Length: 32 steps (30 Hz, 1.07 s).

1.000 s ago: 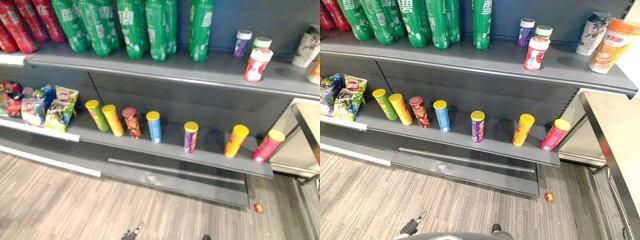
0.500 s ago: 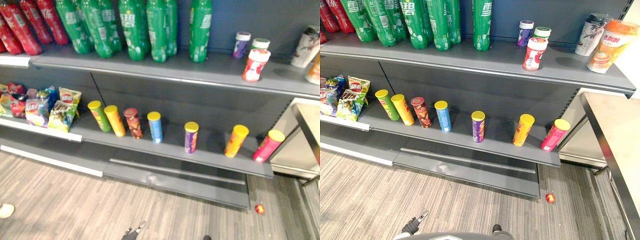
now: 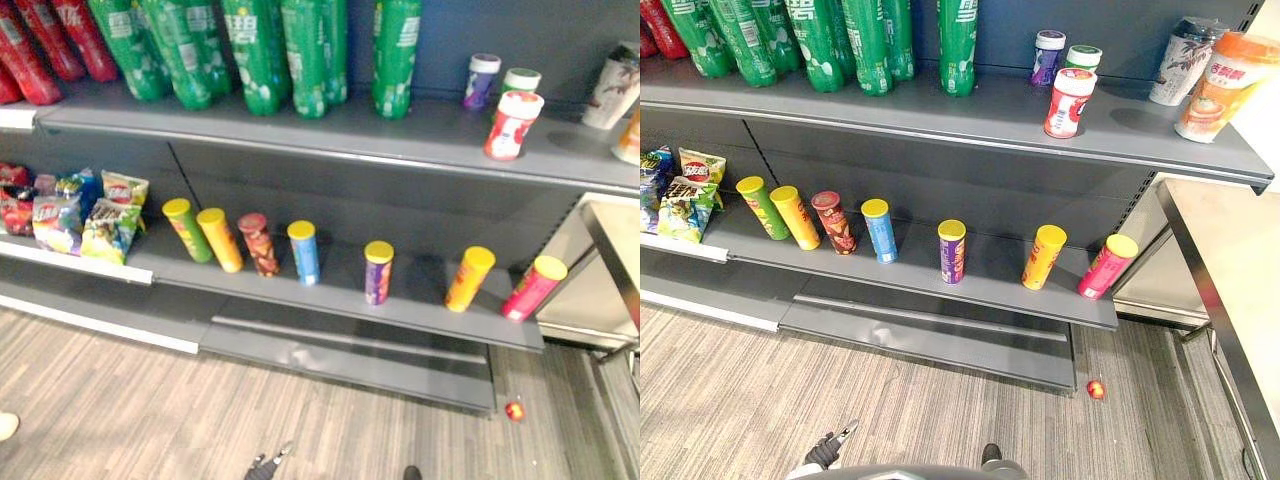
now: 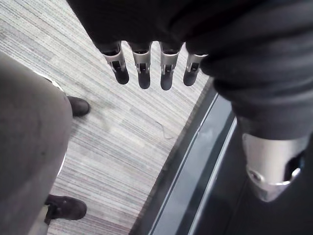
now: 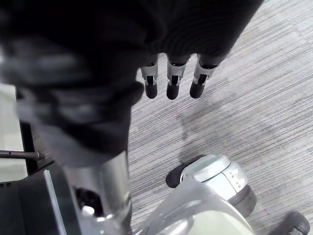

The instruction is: Put the gum and the chips on the shelf.

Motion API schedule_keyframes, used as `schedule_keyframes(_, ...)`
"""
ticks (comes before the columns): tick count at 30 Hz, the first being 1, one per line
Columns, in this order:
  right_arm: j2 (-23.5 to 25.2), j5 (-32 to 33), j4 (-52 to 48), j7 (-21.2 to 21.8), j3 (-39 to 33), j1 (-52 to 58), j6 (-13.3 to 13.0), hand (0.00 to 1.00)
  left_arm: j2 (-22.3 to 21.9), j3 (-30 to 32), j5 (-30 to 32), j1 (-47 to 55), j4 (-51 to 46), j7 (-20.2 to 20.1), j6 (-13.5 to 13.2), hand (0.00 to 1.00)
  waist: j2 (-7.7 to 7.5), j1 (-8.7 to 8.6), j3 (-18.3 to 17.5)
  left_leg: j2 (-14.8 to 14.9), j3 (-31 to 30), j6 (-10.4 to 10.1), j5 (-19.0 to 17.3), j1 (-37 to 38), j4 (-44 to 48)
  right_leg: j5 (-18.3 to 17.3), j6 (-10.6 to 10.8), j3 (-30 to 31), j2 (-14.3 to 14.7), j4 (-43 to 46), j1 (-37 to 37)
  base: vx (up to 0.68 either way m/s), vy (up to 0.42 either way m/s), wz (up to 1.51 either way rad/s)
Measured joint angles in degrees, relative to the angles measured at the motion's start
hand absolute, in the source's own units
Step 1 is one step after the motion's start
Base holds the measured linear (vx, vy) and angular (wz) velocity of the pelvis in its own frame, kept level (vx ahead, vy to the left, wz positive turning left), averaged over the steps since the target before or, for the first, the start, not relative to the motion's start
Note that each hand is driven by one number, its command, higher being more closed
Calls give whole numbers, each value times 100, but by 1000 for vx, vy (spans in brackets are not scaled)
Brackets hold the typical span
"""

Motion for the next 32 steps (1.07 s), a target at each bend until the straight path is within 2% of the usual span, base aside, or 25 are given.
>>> schedule_keyframes(11,9,9,-8,3,1,-17,-61,0,-2,17,-4,-43,10,0,-10,0,-43,-3,119,11,-57,-46,-36,-32,12,-18,-4,-54,5,-29,3,-1,-1,2)
schedule_keyframes(14,16,11,-11,3,-2,-27,-107,0,-22,121,-7,-56,10,0,-16,0,0,-8,136,24,-64,-49,-38,-77,15,-24,-14,-61,16,-31,-23,0,0,0)
schedule_keyframes(32,15,10,-1,9,-30,-39,-107,0,-26,165,-3,-102,133,-1,-80,0,16,-13,151,24,-57,-21,-18,-6,29,-18,-27,-62,13,-31,31,0,0,-1)
